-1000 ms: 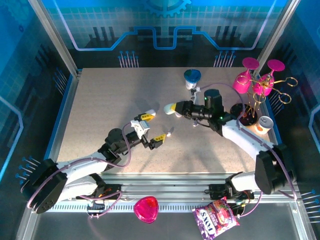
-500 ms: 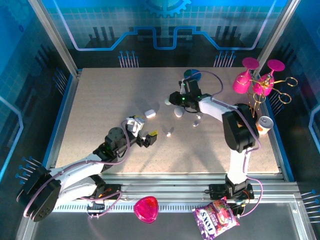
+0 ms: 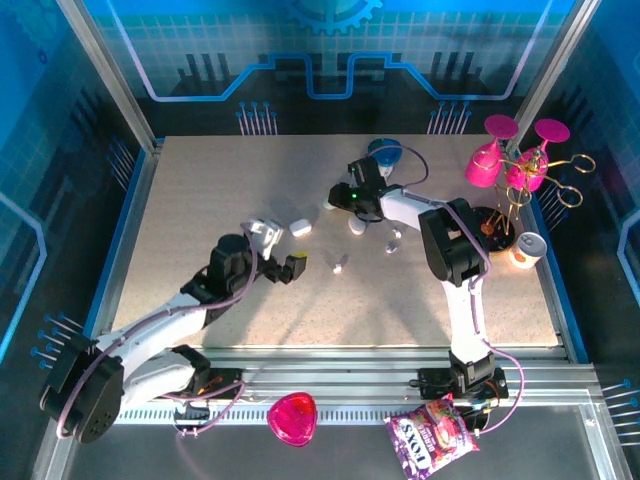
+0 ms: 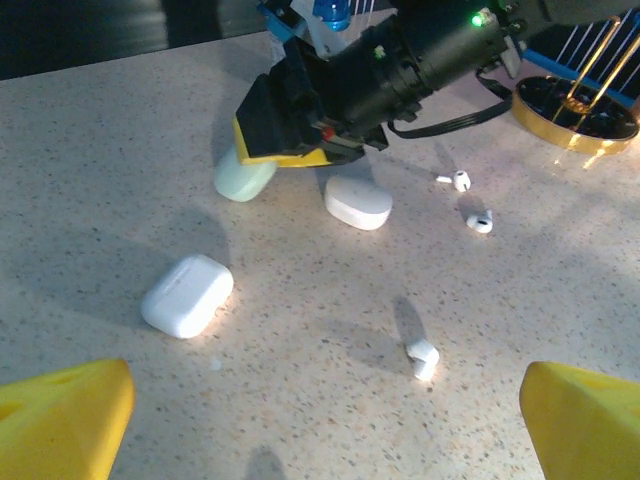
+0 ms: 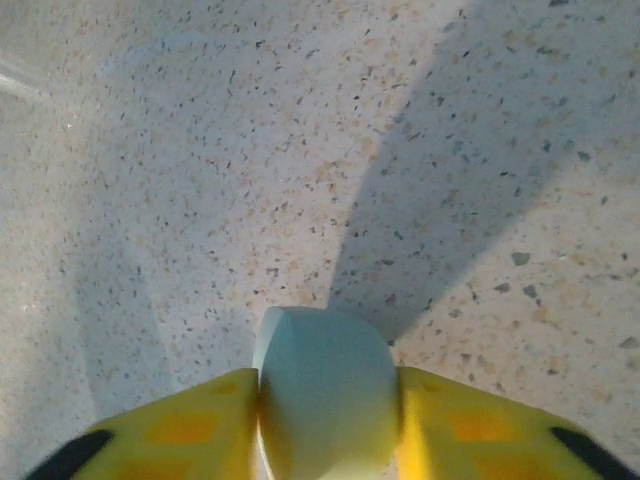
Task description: Insert wireless bluetooth earbuds into charging case
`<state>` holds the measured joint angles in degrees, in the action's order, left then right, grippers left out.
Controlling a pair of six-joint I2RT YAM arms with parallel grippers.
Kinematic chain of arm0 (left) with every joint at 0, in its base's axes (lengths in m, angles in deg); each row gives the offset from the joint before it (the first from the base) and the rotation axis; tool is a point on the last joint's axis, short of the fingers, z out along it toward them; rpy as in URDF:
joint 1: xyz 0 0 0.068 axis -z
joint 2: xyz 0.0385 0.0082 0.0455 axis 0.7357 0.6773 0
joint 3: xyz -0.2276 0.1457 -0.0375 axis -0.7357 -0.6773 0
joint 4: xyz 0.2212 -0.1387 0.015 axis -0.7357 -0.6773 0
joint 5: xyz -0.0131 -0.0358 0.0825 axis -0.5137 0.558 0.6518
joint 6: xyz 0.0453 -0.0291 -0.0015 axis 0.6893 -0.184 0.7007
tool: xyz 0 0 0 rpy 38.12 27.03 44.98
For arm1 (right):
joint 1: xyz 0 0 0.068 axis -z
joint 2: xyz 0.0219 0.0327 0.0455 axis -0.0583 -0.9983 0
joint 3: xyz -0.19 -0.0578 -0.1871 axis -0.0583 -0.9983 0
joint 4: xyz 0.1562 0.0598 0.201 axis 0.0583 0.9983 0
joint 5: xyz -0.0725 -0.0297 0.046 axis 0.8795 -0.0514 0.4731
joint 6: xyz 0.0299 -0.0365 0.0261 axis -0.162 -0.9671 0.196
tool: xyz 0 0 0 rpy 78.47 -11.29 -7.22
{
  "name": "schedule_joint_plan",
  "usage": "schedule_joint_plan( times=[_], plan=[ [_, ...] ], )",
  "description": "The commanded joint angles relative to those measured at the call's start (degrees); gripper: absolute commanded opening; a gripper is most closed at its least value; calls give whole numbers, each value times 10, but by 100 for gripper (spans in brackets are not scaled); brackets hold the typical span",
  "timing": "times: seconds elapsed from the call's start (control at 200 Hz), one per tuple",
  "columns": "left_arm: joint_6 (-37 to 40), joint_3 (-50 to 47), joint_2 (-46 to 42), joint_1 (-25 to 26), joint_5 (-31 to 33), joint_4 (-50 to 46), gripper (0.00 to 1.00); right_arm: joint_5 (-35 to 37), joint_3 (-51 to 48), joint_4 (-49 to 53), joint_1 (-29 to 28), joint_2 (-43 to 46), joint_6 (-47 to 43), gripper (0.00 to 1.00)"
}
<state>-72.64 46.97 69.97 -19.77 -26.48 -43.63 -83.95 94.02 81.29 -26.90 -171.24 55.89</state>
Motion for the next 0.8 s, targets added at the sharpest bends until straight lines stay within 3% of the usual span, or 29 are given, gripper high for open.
schedule_joint_plan(
  times=[0.0, 0.255, 0.45, 0.795],
  plan=[
    [70, 81, 40, -16, -38, -147, 99, 6, -8, 0, 14, 11, 0, 50],
    [202, 244, 210, -23, 20, -292, 99, 0, -83, -22, 27, 108, -21, 74],
    [246, 400, 359, -36, 50, -443, 98, -19, -199, -73, 26, 214, -14, 75],
    [286, 569, 524, -64, -1, -558, 89, -65, -316, -47, 22, 378, -48, 76]
  ],
)
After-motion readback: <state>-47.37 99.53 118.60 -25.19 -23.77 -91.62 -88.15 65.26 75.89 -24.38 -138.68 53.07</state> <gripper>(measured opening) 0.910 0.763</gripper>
